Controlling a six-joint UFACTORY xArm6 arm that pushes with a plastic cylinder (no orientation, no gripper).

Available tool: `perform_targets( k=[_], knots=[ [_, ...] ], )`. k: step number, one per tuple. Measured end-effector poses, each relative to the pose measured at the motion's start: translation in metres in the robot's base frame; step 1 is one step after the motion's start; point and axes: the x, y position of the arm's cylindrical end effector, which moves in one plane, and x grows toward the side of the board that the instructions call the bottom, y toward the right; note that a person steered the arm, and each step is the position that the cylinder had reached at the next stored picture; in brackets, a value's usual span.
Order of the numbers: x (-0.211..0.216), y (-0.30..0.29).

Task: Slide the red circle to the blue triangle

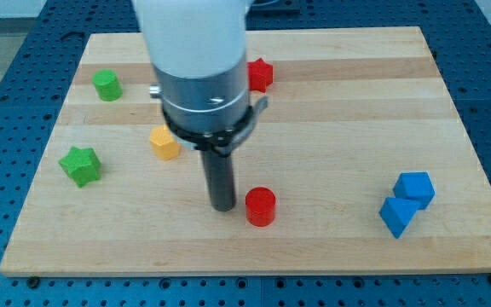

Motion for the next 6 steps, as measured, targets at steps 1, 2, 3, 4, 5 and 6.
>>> perform_targets(
  k=[1, 2, 3, 4, 5, 6],
  knots=[
    [0.0, 0.072],
    [0.0, 0.12],
    [0.0, 0.088],
    [0.012, 0.064],
    [0.042, 0.076],
    [0.05, 0.109]
  ],
)
